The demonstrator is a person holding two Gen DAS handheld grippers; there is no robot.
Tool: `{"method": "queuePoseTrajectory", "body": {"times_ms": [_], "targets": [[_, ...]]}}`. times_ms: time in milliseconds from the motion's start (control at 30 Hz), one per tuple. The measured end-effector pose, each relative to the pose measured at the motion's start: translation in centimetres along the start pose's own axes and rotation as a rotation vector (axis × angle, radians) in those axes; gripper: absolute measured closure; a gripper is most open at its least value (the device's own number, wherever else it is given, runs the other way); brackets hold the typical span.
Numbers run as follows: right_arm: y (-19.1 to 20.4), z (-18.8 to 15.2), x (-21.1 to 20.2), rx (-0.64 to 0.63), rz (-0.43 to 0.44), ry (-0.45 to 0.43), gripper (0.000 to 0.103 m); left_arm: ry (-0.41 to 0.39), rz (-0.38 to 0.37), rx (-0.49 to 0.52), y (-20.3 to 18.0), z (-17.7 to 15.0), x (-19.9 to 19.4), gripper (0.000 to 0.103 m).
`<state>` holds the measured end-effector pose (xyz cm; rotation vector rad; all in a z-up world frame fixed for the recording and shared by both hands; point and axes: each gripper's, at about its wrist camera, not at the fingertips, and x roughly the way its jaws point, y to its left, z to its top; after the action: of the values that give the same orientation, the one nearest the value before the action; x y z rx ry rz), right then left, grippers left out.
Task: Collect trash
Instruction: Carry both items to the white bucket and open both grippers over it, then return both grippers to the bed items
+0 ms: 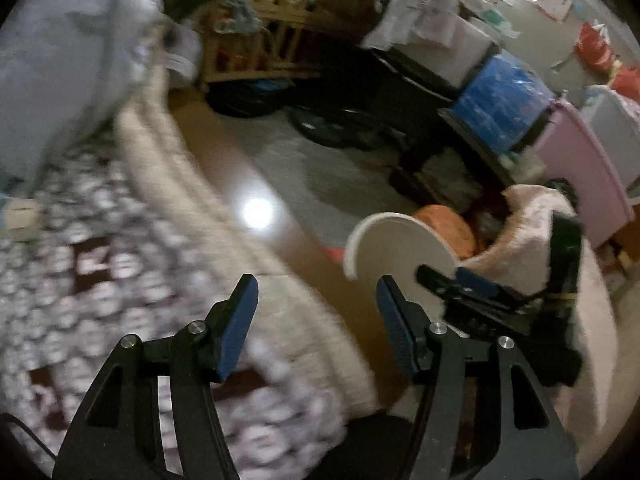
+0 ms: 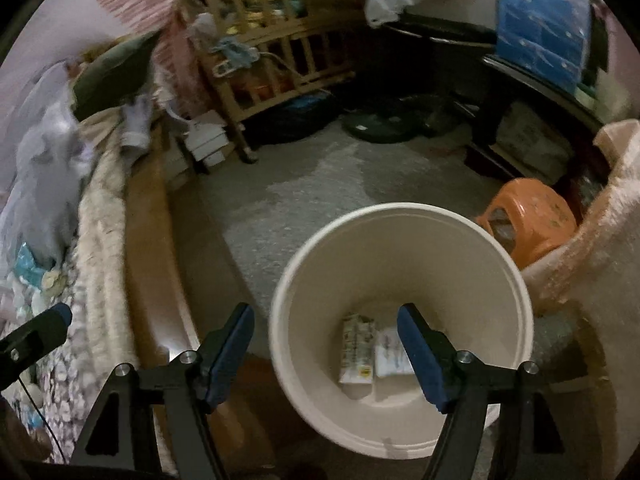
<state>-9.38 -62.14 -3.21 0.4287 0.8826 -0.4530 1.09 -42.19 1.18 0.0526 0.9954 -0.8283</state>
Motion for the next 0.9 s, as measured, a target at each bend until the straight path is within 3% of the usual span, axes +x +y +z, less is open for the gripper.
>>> {"method": "queuePoseTrajectory", "body": {"times_ms": [133, 433, 900], "targets": [[3.1, -0.2, -1.0, -0.05, 0.028, -0.019, 0.031, -0.041, 0.122, 0.007, 2.1, -1.0, -2.3, 0.043], [11.4, -1.4, -2.7, -0.176, 0.141, -0.029, 0.031, -0.11, 0.3, -0.031, 7.4, -3.7, -8.1, 0.043], [23.8, -5.1, -2.9, -0.366, 0.271, 0.01, 0.031, -0.164, 0.464, -0.185, 16.9, -8.0, -15.3, 0.043]]}}
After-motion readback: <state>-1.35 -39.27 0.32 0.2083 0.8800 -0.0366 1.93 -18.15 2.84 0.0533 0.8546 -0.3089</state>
